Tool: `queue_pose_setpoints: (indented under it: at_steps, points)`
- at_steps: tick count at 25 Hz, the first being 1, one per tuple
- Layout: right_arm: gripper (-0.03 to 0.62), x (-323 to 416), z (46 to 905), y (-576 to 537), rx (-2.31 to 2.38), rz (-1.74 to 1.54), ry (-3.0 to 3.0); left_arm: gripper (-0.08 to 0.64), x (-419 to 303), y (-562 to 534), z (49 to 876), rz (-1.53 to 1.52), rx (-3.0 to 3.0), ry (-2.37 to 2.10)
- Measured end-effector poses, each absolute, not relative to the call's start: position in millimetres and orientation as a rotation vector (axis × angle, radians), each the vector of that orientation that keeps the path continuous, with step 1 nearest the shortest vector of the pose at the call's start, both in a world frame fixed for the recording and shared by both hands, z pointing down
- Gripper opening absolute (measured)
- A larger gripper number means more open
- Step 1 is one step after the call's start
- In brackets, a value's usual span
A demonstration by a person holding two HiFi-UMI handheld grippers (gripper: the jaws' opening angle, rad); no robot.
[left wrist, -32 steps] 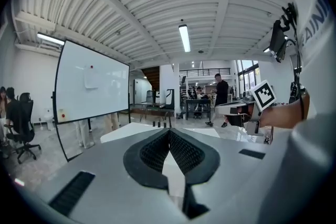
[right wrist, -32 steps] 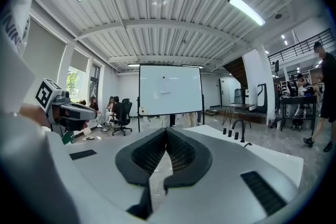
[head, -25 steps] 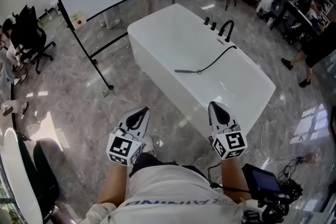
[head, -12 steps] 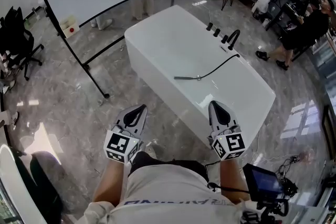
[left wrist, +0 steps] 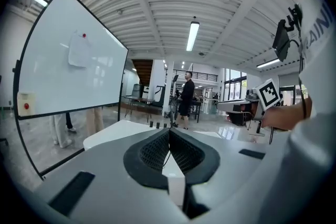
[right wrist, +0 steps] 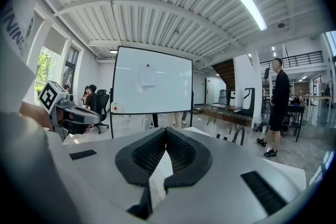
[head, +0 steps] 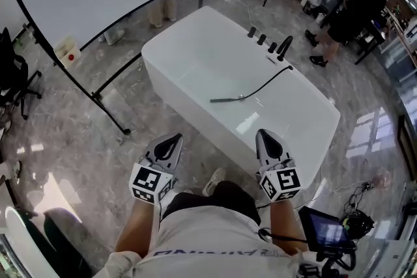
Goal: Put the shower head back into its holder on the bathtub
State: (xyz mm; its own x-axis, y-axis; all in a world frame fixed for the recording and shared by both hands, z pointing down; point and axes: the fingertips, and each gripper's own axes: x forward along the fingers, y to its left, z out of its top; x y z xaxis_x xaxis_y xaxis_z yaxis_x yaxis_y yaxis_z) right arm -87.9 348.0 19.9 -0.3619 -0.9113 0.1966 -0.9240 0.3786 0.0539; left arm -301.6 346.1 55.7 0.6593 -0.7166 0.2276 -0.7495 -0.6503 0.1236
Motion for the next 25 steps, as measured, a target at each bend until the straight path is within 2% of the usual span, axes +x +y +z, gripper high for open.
queue_pose_setpoints:
  at_steps: [11, 21, 25]
  points:
    - [0.011, -24, 23, 233, 1.721, 0.143, -2.467, 0.018, -238, 230, 44, 0.341, 2.743, -1.171]
    - [0.011, 118, 30, 137, 1.849, 0.200, -2.445, 0.018, -102, 119, 27, 0.370, 2.806, -1.112]
    - [0.011, 143, 32, 125, 1.924, 0.217, -2.408, 0.018, -75, 97, 25, 0.417, 2.859, -1.042]
